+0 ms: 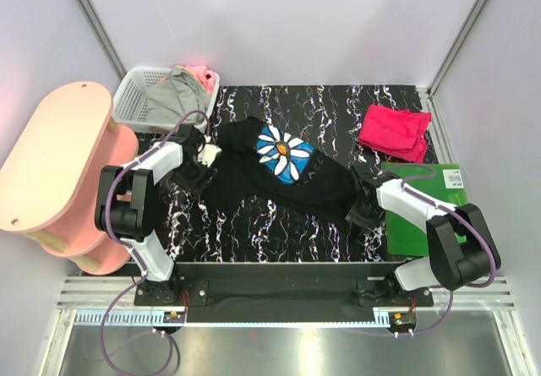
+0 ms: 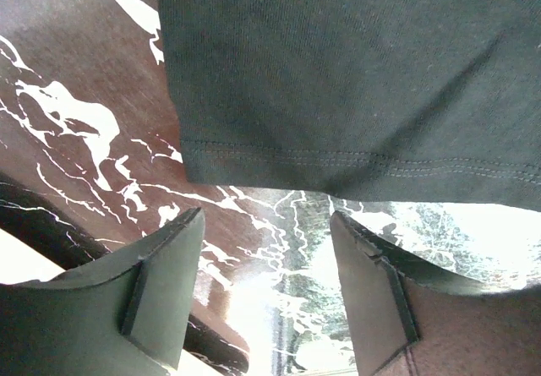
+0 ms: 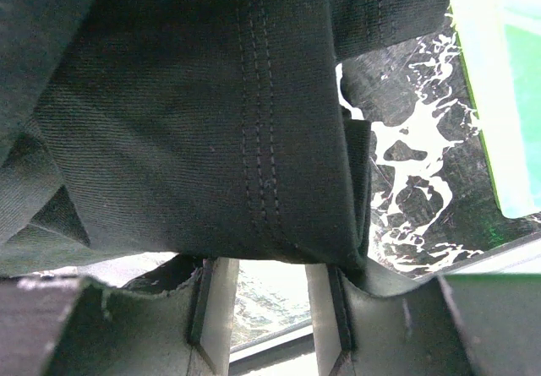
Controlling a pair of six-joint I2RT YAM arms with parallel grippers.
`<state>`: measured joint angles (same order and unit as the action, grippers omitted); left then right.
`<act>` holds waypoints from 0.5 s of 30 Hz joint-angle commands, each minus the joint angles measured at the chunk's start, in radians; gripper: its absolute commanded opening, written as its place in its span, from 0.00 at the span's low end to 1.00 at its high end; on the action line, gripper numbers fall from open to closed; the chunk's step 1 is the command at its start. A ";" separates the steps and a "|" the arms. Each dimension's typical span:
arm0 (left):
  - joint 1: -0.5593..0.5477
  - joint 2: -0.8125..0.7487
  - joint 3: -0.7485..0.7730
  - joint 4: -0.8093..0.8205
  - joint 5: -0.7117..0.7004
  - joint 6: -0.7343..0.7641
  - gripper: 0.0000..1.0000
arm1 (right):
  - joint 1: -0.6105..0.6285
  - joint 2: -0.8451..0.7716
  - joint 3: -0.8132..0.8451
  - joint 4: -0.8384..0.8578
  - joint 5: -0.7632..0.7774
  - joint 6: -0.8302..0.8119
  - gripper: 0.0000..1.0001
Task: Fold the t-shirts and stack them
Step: Flatten the tshirt out
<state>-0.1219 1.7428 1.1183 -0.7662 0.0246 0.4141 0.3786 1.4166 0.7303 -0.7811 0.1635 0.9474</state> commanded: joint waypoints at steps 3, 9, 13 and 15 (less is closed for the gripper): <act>0.016 -0.002 0.061 -0.007 0.066 -0.029 0.67 | -0.001 -0.036 -0.012 0.005 0.011 -0.007 0.43; 0.036 0.087 0.124 -0.010 0.106 -0.067 0.66 | -0.001 -0.094 -0.012 -0.023 0.005 -0.007 0.42; 0.039 0.133 0.150 -0.012 0.127 -0.077 0.63 | -0.001 -0.136 -0.003 -0.050 0.002 -0.004 0.42; 0.039 0.156 0.152 -0.012 0.126 -0.078 0.61 | -0.001 -0.151 0.006 -0.064 0.001 -0.004 0.41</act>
<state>-0.0891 1.8648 1.2308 -0.7841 0.1028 0.3611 0.3786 1.3121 0.7177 -0.8055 0.1635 0.9459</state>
